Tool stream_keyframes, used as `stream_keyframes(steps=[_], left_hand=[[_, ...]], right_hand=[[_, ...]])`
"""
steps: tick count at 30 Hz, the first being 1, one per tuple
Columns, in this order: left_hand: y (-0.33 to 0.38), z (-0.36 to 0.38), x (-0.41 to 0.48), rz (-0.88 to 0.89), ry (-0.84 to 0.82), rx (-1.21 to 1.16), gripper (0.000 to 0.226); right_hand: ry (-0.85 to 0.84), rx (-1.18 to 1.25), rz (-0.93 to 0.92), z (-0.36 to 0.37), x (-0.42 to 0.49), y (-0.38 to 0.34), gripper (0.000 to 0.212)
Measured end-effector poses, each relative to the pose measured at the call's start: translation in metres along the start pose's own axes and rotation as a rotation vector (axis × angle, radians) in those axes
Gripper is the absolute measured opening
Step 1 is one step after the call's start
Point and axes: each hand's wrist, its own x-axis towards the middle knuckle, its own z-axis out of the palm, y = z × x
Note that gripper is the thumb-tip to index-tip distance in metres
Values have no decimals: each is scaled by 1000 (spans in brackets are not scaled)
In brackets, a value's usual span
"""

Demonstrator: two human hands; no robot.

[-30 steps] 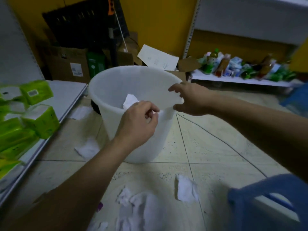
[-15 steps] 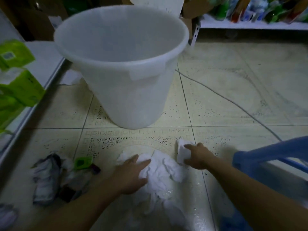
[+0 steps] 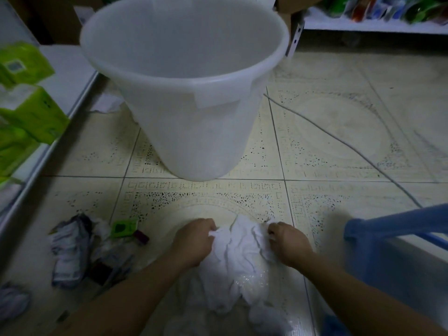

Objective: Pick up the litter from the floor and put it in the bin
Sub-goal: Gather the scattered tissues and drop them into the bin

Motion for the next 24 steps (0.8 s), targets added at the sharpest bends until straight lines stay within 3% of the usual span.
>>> stream_keyframes(steps=[3,8,13,16,20,24], left_hand=[[0,-20,8,27,65,-24,12],[21,-76,20,118,144,-17,12],[71,-158,16,276,231,-147,11],[104,-208,3,399,249,-99,10],[130,-272,-12,494,462,-101,8],[133,-323,2,378,727,-131,6]], right_hand=[[56,215,90,-15,0,5,20],[197,432,76,-73,-5,0,15],[280,663,-75,-163,-31,-19,16],[353,715,-215,-223,-54,-37,14],[506,842,-396,-303,-74,-64,7],[663,826,-448,-365,-51,-99,4]])
